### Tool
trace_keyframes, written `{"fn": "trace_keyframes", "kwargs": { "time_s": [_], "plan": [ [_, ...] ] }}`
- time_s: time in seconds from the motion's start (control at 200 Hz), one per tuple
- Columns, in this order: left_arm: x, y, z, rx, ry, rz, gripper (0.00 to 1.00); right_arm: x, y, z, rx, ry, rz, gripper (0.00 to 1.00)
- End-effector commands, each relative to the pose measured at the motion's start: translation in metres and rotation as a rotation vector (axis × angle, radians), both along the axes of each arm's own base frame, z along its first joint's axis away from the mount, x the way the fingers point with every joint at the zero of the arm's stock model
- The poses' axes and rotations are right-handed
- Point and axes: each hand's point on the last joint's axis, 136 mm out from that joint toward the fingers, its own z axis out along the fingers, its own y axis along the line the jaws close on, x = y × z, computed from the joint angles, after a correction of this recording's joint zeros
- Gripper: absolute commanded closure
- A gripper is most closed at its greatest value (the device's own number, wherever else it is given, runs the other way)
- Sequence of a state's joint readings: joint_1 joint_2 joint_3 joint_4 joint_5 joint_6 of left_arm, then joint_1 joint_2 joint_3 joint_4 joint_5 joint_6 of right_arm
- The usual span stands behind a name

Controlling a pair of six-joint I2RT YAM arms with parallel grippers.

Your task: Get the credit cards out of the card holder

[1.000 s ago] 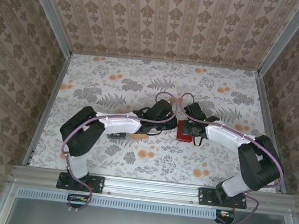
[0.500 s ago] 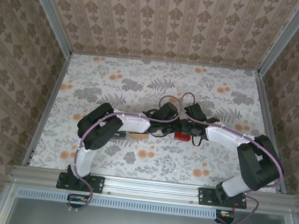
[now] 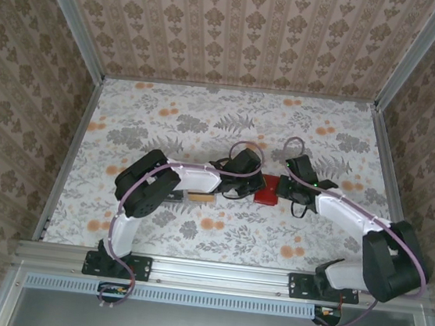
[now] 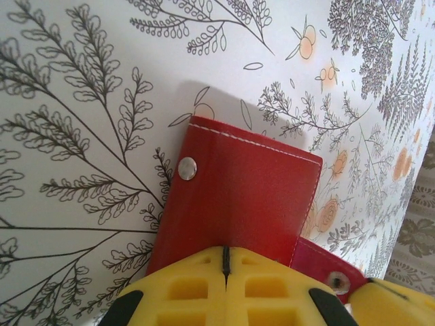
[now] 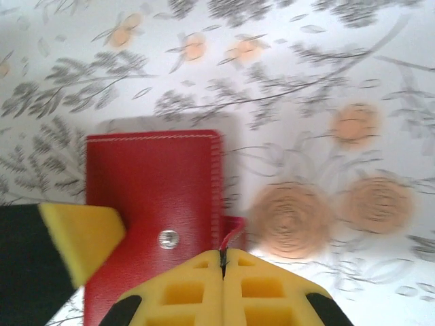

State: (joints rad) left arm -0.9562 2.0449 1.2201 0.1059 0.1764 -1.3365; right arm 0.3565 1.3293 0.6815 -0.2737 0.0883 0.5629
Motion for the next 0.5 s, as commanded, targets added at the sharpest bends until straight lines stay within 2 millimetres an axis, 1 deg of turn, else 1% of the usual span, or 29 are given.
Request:
{"fn": "trace_keyframes", "kwargs": {
  "time_s": [0.0, 0.075, 0.12, 0.17, 0.205, 0.235, 0.275, 0.31, 0.375, 0.405, 0.495],
  "plan": [
    [-0.028, 0.044, -0.073, 0.244, 0.146, 0.021, 1.00, -0.014, -0.012, -0.002, 0.039, 0.038, -0.039, 1.00],
    [-0.022, 0.033, -0.059, 0.214, 0.105, -0.020, 1.00, -0.016, -0.010, 0.004, 0.064, 0.023, -0.026, 1.00],
    [-0.017, 0.028, -0.046, 0.198, 0.069, -0.044, 1.00, -0.016, -0.007, 0.011, 0.082, 0.006, -0.015, 1.00],
    [-0.012, 0.025, -0.026, 0.189, 0.024, -0.063, 1.00, -0.015, -0.005, 0.021, 0.099, -0.018, -0.009, 1.00],
    [-0.008, 0.025, -0.012, 0.187, -0.009, -0.077, 0.92, -0.014, -0.004, 0.029, 0.109, -0.033, -0.008, 1.00],
    [-0.004, 0.026, 0.000, 0.185, -0.036, -0.082, 0.80, -0.014, -0.002, 0.036, 0.121, -0.046, -0.002, 1.00],
    [0.001, 0.029, 0.017, 0.181, -0.079, -0.094, 0.59, -0.012, 0.001, 0.045, 0.141, -0.063, 0.008, 1.00],
    [0.005, 0.033, 0.030, 0.185, -0.110, -0.094, 0.49, -0.011, 0.005, 0.053, 0.161, -0.076, 0.016, 1.00],
    [0.013, 0.044, 0.055, 0.192, -0.168, -0.087, 0.44, -0.007, 0.012, 0.067, 0.196, -0.093, 0.032, 1.00],
    [0.015, 0.049, 0.067, 0.194, -0.193, -0.083, 0.44, -0.006, 0.016, 0.072, 0.211, -0.098, 0.040, 1.00],
    [0.021, 0.066, 0.093, 0.209, -0.242, -0.066, 0.45, -0.001, 0.028, 0.087, 0.244, -0.110, 0.075, 1.00]
  ]
}}
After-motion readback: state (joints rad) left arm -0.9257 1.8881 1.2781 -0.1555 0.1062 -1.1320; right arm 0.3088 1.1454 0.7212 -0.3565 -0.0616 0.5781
